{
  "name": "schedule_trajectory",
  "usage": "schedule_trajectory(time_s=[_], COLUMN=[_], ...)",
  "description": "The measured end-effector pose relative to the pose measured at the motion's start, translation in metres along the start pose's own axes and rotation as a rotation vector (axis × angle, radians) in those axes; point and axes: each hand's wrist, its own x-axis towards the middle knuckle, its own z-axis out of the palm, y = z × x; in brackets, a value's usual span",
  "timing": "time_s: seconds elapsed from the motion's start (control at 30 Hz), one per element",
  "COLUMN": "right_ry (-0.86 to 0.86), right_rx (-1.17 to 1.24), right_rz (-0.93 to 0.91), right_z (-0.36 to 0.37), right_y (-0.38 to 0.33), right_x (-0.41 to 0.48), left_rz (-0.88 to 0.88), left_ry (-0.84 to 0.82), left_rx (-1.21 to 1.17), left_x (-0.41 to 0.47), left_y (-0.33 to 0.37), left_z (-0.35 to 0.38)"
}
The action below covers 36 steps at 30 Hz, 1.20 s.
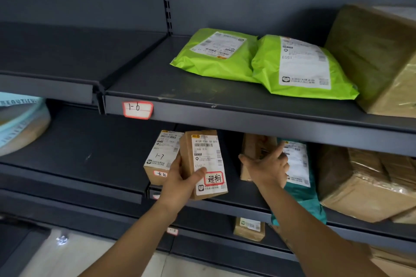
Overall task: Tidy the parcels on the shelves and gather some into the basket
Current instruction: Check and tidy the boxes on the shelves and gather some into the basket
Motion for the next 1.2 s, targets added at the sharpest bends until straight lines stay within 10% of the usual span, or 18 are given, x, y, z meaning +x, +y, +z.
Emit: schedule_trajectory(time_s=[0.17, 0.53, 0.8, 1.2], right_ry=[0.073, 0.14, -0.018, -0.19], right_rx=[0.112, -0.425, -0.122, -0.431], right_rz=[-0.147, -0.924, -0.653, -0.47], right_z=[0.007, 0.005, -0.001, -0.007], right_y=[0.016, 0.075, 0.084, 0.057], right_x=[-0.02, -0.065, -0.053, -0.048], left_rz=[-0.003, 0.036, 0.005, -0.032], left_ry=[0.007, 0.06, 0.068, 0.046], left_rx=[-0.02, 0.036, 0.076, 0.086], left_x=[-0.002, -0.007, -0.005, -0.009], left_y=[0.002, 0.007, -0.002, -0.007], left_z=[-0.008, -0.002, -0.005, 0.006])
